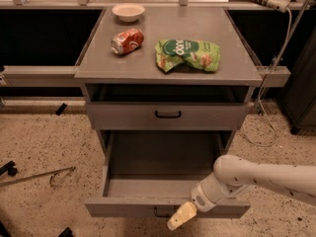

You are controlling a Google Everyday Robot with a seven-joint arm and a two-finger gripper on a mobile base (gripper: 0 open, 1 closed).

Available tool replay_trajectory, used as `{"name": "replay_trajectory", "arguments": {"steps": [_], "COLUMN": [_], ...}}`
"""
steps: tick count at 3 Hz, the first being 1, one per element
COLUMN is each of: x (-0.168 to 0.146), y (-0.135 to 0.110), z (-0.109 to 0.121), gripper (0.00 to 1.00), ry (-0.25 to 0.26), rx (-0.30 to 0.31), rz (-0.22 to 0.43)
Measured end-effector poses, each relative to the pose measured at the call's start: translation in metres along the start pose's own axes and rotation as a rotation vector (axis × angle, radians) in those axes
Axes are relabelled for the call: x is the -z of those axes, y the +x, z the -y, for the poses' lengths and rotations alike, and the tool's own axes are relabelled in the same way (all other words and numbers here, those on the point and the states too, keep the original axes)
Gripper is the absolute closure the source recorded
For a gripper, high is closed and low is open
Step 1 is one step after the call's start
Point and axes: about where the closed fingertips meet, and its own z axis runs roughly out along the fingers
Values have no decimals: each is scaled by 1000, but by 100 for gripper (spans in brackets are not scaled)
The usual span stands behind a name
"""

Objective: Open middle drawer

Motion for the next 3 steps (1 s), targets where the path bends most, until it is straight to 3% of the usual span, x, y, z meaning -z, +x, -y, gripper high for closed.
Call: {"name": "replay_trajectory", "arguments": {"steps": [3], "x": [3], "y": [26], "z": [-21], "gripper": [0], "ry": [-36], "rx": [-57], "rz": [-12]}}
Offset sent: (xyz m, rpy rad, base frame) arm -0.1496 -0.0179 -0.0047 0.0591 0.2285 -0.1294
